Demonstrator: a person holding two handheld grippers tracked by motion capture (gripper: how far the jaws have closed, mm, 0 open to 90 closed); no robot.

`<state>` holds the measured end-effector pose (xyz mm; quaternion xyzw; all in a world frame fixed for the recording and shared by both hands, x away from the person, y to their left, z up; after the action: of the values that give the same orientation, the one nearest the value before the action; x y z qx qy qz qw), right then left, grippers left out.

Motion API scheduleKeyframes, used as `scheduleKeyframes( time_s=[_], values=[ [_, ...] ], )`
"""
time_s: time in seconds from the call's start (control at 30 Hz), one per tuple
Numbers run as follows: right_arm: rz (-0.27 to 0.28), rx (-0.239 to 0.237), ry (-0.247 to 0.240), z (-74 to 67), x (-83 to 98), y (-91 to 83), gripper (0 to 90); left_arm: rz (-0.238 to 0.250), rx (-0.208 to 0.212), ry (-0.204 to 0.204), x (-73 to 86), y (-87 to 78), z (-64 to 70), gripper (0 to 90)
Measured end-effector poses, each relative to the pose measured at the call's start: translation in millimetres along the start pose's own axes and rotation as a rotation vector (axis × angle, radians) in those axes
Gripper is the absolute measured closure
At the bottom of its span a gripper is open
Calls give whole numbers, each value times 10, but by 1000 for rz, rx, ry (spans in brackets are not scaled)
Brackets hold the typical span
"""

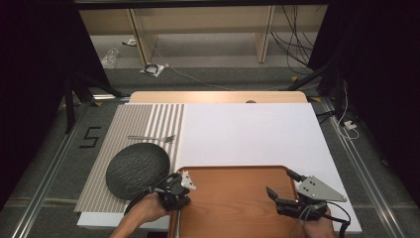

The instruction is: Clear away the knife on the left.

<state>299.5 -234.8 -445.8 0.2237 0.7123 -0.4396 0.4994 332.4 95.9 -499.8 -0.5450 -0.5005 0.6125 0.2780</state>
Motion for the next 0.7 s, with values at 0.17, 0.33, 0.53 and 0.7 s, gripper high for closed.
scheduleKeyframes(
  time_s=[0.17, 0.33, 0.53, 0.7],
  values=[
    [-2, 2, -1, 2, 1, 1, 190, -4, -3, -7, 28, -11, -10, 886],
    [-6, 1, 1, 0, 2, 2, 190, 43, -17, 12, -24, -55, 10, 796],
    [-1, 1, -4, -1, 2, 6, 191, 170, -74, 13, -113, -214, -26, 572],
    [-7, 1, -3, -4, 4, 0, 191, 233, -125, -24, -125, -320, -112, 375]
  ],
)
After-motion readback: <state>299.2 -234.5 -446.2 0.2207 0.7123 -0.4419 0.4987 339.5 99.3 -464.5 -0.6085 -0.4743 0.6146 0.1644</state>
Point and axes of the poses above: each handheld gripper's, and its own axes: y roughly forward along the jaws, x roughly out of its underside, z roughly to its right, the point moved 4 cm from there along y, roughly forward along the jaws, and after that the axes turned 13 degrees about y, right-handed, at the moved point
